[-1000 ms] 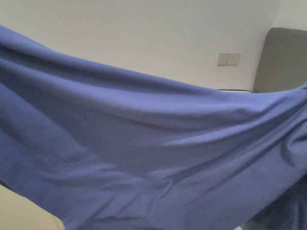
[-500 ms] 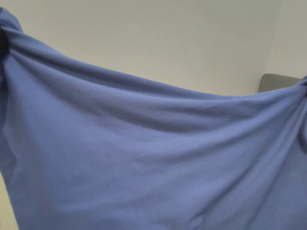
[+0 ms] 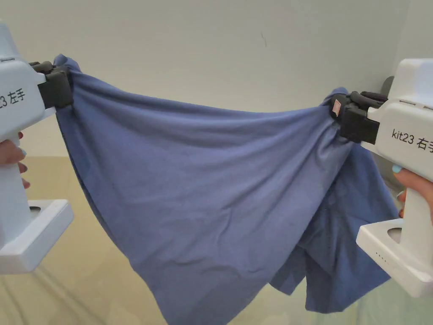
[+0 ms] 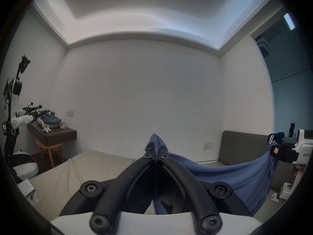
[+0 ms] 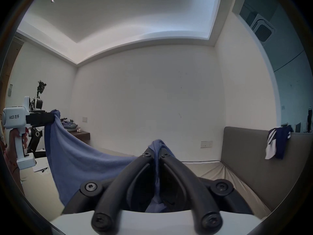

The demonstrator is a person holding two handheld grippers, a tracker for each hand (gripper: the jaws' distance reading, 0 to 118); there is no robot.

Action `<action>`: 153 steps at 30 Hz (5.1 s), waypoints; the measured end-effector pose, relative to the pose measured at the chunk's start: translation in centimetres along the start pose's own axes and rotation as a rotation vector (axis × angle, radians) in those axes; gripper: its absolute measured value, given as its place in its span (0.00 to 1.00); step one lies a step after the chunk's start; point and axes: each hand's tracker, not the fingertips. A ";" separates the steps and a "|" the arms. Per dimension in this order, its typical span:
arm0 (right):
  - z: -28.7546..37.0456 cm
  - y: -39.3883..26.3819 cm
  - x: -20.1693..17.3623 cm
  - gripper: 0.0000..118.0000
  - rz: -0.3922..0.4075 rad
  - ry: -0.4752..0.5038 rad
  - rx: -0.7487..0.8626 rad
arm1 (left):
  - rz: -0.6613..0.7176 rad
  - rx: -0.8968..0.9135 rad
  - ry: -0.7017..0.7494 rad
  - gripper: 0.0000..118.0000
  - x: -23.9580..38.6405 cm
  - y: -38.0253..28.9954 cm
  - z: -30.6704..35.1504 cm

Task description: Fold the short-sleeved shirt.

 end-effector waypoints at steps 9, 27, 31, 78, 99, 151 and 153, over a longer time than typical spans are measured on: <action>-9.0 -13.4 -0.2 0.02 -0.039 -0.001 -0.305 | -0.027 -0.218 0.069 0.00 -0.8 -12.8 -8.2; 5.6 -34.7 -4.9 0.02 -0.210 -0.038 -0.703 | 0.102 -0.610 0.082 0.00 -4.0 -34.0 8.0; 9.6 -35.5 -5.7 0.02 -0.230 -0.048 -0.729 | 0.134 -0.665 0.100 0.00 -4.8 -34.6 12.6; 38.5 -12.5 -9.4 0.00 -0.098 -0.110 -0.222 | -0.003 -0.483 0.207 0.00 -1.4 -16.5 40.9; 36.9 -14.5 -10.0 0.00 -0.090 -0.150 -0.322 | 0.083 -0.828 0.237 0.92 -2.4 -34.7 27.6; -17.5 -37.4 -1.9 0.35 -0.145 -0.127 -1.275 | 0.196 -0.830 0.111 0.01 0.6 -31.4 24.0; -17.6 -36.7 -2.9 0.02 -0.119 -0.114 -1.282 | 0.183 -0.821 0.105 0.01 0.9 -31.3 24.1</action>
